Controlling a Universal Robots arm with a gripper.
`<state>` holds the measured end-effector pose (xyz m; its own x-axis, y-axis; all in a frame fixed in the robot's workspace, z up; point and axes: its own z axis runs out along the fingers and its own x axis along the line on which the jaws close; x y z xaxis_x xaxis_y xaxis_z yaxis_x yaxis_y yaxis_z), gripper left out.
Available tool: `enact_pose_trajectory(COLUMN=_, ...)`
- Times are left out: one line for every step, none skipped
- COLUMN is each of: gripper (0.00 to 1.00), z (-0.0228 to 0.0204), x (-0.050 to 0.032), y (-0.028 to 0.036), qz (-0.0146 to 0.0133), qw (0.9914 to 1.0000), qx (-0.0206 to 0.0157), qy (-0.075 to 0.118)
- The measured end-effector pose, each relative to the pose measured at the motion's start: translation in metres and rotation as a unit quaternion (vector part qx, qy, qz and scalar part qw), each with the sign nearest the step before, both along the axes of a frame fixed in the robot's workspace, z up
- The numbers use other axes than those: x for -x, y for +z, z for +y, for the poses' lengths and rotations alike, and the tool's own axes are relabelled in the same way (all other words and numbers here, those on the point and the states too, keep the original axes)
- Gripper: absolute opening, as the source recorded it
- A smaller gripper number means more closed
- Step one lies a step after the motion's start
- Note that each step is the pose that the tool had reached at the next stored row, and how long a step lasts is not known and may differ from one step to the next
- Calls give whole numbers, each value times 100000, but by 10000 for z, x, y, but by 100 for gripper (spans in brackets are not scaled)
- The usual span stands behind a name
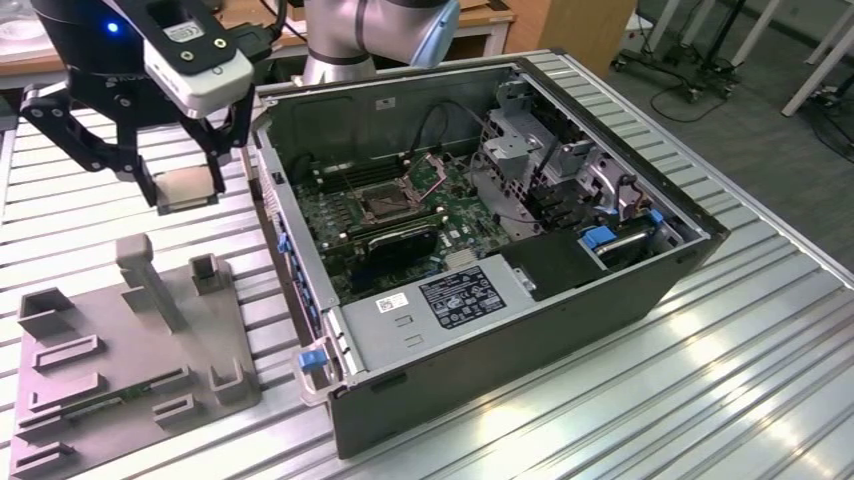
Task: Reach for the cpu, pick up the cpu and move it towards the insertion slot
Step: 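Pick up the cpu and move it towards the insertion slot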
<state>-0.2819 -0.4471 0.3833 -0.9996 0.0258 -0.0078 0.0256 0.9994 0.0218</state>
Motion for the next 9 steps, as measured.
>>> enact_pose_trajectory(gripper=55, z=0, x=-7, y=0, qz=-1, qw=100000, qx=-1, qy=1)
enact_pose_trajectory(gripper=55, z=0, x=-15, y=0, qz=-2, qw=100000, qx=-1, qy=2)
enact_pose_trajectory(gripper=55, z=0, x=-22, y=0, qz=-2, qw=100000, qx=0, qy=-1)
enact_pose_trajectory(gripper=55, z=0, x=-29, y=0, qz=0, qw=100000, qx=0, qy=0)
enact_pose_trajectory(gripper=55, z=0, x=-37, y=0, qz=2, qw=100000, qx=4, qy=-1)
enact_pose_trajectory(gripper=55, z=0, x=-44, y=0, qz=-1, qw=100000, qx=0, qy=-2)
enact_pose_trajectory(gripper=55, z=0, x=-51, y=0, qz=0, qw=100000, qx=0, qy=-1)
enact_pose_trajectory(gripper=55, z=0, x=-60, y=0, qz=0, qw=100000, qx=-1, qy=-4)
enact_pose_trajectory(gripper=55, z=0, x=-71, y=0, qz=0, qw=100000, qx=1, qy=-9)
